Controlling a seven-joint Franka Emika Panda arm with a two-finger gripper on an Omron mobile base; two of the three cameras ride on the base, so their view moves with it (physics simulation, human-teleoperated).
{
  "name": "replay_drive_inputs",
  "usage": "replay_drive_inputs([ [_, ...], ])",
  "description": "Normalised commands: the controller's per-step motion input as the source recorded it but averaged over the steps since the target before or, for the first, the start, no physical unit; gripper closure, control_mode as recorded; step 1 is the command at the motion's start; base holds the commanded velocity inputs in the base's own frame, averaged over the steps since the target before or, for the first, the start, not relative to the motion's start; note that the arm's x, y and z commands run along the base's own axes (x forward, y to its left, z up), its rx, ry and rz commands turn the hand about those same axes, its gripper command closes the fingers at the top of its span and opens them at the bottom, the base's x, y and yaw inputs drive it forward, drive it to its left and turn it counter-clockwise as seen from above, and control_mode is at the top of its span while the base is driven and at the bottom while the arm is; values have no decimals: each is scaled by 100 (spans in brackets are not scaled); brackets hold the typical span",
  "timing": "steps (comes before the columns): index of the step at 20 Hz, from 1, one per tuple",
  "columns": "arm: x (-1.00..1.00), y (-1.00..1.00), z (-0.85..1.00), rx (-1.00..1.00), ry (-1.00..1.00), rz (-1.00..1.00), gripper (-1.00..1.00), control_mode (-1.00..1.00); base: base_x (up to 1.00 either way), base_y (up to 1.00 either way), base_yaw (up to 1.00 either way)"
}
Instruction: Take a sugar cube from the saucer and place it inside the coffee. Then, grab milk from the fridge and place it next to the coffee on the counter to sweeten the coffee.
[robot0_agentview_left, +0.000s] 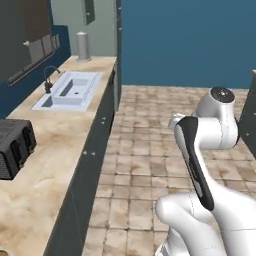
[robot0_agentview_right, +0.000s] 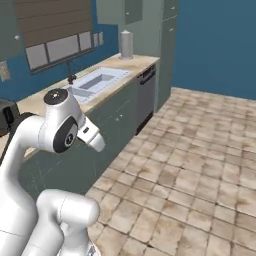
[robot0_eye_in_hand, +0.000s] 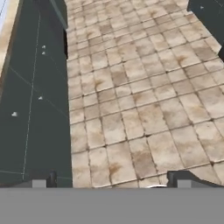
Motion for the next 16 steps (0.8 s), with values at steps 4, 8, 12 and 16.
replay_drive_inputs([
  [4, 0, 0, 0, 0, 0, 0, -100, 100, 3, -17, -52],
  [8, 0, 0, 0, 0, 0, 0, -100, 100, 20, -9, -46],
  [12, 0, 0, 0, 0, 0, 0, -100, 100, 33, -5, -41],
  [16, 0, 0, 0, 0, 0, 0, -100, 100, 27, -9, -41],
])
